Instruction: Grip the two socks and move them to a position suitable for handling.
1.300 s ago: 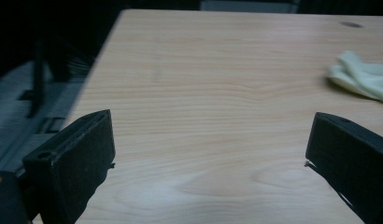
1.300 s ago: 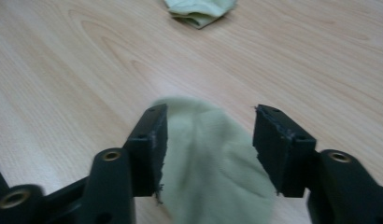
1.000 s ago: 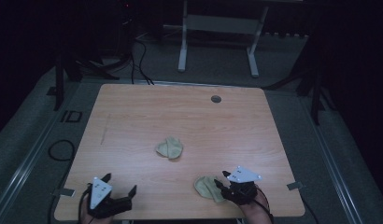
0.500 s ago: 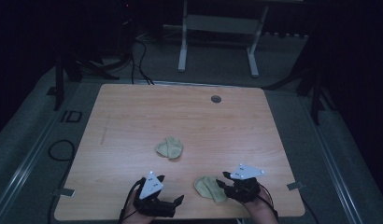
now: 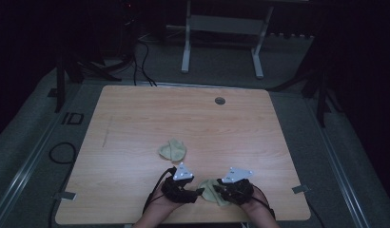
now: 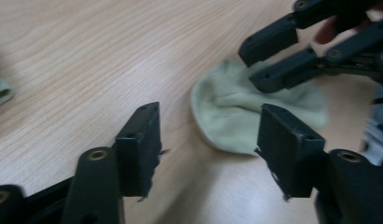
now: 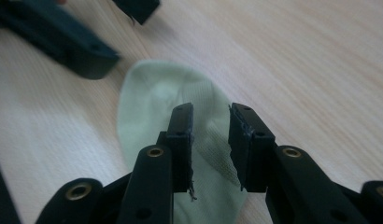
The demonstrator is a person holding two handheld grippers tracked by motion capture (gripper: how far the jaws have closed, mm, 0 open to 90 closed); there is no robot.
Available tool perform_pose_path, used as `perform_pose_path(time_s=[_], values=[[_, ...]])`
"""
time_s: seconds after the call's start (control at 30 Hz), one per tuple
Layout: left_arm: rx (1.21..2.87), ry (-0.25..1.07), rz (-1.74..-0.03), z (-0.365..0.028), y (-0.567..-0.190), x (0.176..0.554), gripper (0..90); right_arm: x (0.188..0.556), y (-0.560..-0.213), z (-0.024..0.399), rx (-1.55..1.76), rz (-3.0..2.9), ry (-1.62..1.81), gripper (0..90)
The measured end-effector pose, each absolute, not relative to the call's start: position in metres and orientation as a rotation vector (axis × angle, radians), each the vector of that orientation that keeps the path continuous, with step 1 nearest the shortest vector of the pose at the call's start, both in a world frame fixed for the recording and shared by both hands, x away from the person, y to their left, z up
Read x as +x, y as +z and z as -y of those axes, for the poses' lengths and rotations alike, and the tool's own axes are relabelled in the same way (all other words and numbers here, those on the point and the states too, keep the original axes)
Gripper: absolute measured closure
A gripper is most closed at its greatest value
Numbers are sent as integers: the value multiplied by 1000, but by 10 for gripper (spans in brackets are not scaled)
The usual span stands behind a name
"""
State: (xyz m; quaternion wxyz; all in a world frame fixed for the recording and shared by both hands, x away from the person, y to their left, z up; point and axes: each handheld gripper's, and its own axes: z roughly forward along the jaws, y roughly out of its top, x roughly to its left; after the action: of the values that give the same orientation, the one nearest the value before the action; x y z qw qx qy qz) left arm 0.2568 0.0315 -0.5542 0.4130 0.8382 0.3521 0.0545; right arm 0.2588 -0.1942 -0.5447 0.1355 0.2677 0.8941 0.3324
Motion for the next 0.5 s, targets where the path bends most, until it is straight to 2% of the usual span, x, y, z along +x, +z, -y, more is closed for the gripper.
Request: perform_pose_path(time_s=[0.1, 0.2, 0.23, 0.27, 0.3, 0.33, 0.4, 0.43, 0.5], values=[[2171, 112, -836, -24, -559, 262, 472, 262, -552, 192, 761, -2617, 936, 695], [2197, 118, -810, -21, -559, 262, 579, 263, -552, 192, 747, -2622, 929, 705], [2213, 108, -794, -19, -560, 263, 629, 261, -553, 192, 731, -2614, 916, 746], [2222, 114, -792, -18, -561, 263, 629, 261, -553, 192, 731, -2614, 916, 746], [2230, 105, -786, -17, -563, 263, 707, 260, -553, 191, 719, -2609, 905, 788], [2231, 103, -783, -16, -564, 263, 707, 260, -553, 191, 719, -2609, 905, 788], [2229, 114, -800, -15, -564, 263, 796, 257, -553, 188, 697, -2600, 888, 821], [2221, 121, -820, -13, -563, 261, 872, 255, -553, 186, 672, -2589, 863, 863], [2218, 130, -815, -14, -561, 260, 881, 254, -551, 185, 678, -2585, 857, 879]])
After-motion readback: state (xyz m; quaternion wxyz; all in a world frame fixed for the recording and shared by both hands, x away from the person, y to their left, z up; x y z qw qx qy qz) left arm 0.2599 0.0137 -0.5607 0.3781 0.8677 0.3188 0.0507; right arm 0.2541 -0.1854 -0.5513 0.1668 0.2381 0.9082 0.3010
